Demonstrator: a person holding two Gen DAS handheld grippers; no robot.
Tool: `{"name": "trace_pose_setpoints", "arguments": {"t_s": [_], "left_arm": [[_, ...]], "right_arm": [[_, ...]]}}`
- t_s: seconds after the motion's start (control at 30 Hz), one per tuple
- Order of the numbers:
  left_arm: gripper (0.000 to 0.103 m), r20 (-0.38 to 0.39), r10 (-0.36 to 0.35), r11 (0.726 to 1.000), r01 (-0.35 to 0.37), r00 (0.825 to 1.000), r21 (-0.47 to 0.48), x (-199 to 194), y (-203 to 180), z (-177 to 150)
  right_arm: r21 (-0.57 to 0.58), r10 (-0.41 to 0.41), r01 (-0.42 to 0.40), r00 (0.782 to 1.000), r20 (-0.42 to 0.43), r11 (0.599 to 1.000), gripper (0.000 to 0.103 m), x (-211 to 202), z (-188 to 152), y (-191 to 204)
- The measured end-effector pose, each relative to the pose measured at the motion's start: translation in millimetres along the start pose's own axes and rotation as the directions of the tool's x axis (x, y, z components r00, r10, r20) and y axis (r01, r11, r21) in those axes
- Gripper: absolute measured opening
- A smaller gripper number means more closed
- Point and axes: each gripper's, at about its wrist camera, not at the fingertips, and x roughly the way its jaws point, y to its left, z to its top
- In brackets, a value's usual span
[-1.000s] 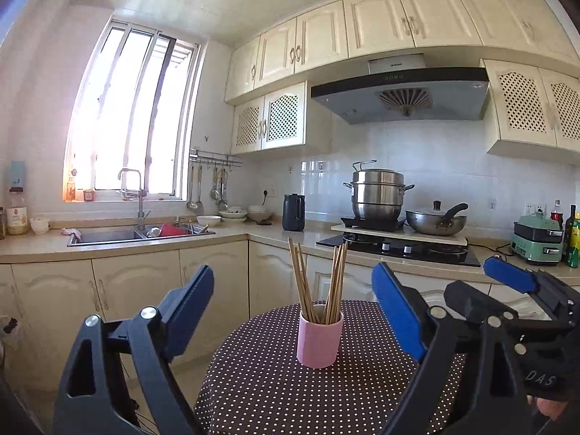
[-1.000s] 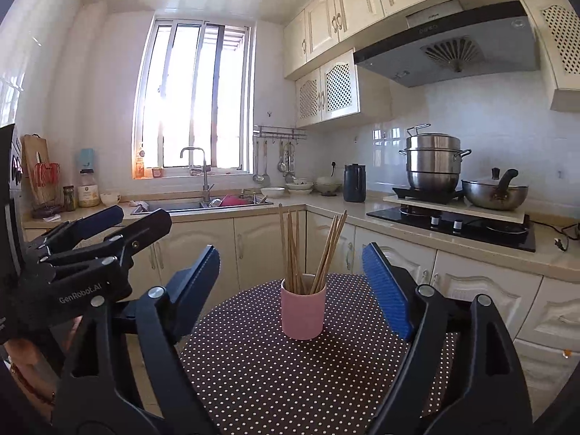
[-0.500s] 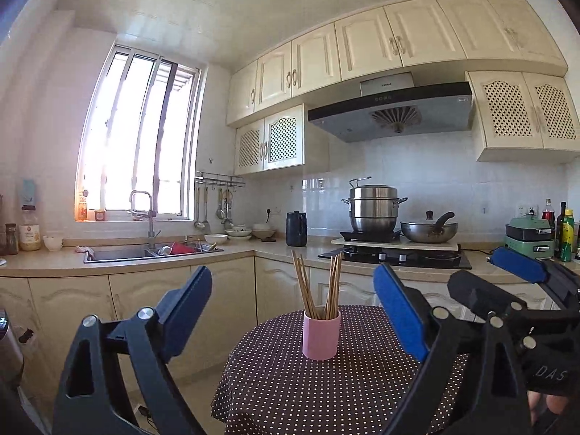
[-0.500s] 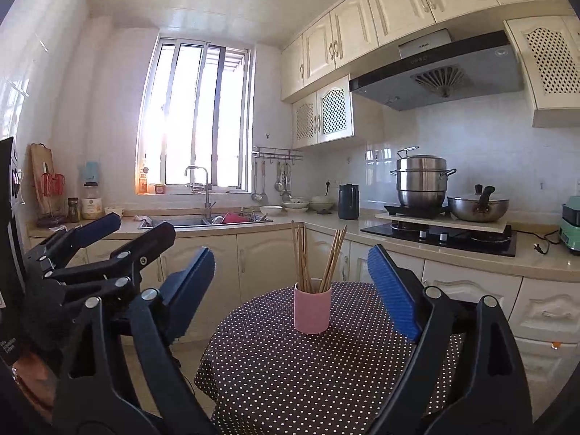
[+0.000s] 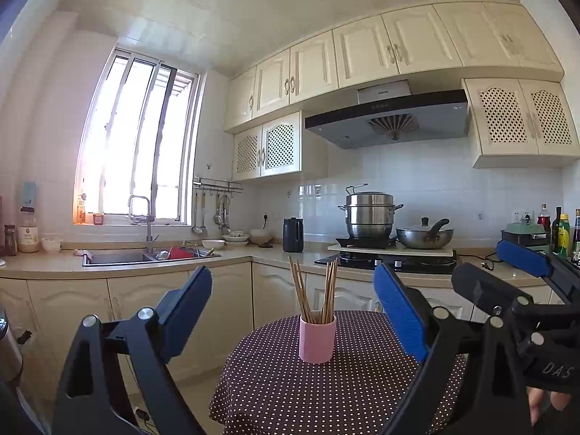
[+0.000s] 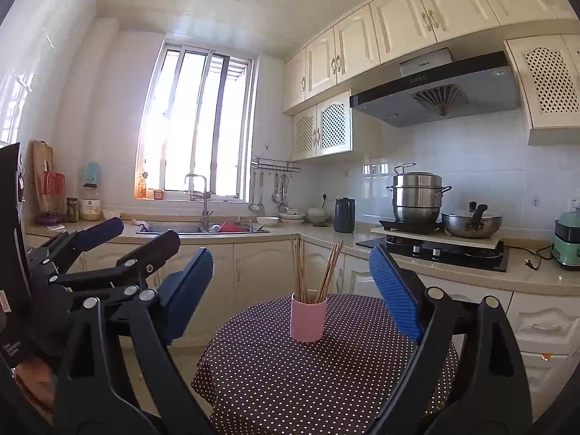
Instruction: Organize utensils
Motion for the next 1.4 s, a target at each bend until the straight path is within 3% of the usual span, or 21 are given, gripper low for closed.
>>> {"name": "trace_pose_setpoints", "arguments": {"t_s": [1.4], "left_arm": [[0.089,0.006,0.004,1.000,-0.004,1.000,0.031,0,-14,-4]], "right_arm": [[0.027,-0.012,0.013,1.000,-0.021,1.000,0.089,-3,-6,-9]]}}
